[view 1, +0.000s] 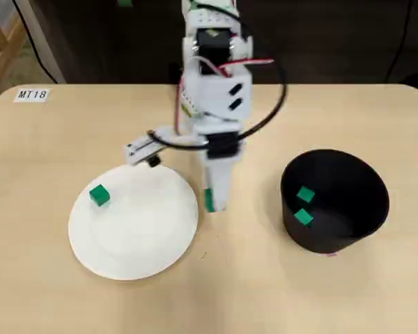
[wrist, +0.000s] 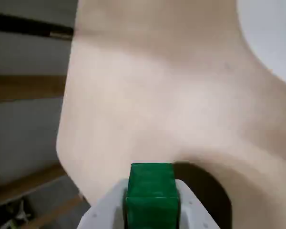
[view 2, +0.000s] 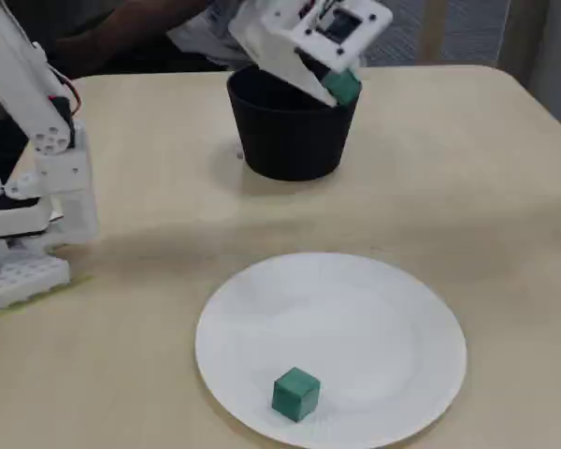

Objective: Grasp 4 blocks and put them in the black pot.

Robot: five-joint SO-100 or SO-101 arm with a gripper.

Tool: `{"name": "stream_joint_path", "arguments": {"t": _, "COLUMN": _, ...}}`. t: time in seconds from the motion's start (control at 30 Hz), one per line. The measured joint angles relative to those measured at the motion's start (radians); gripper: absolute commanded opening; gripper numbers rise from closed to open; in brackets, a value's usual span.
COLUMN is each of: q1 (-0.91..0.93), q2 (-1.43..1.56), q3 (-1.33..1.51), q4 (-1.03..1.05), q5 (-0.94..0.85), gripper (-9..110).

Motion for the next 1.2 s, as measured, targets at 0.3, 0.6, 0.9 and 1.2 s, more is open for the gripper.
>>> {"name": "stream_joint_path", "arguments": {"t": 0.3, "q1": -0.350, "q2": 0.015, "q3": -0.002, "q4": -0.023, "q5": 0.232, "gripper": -2}}
{"name": "stream_joint_path", "arguments": {"t": 0.6, "q1": -0.422, "q2": -0.089, "q3": 0.011, "q4": -0.187, "q5": 0.325, "gripper": -2}}
{"name": "stream_joint_path", "arguments": {"t": 0.9, "q1": -0.344, "q2": -0.095, "q3": 0.129, "q4": -0.282, "q5": 0.304, "gripper": -2}}
{"name": "stream_joint_path", "arguments": {"t": 1.2, "q1": -0.327, "q2": -0.095, "q3": 0.193, "q4": -0.308, "q5": 0.295, "gripper": 16}}
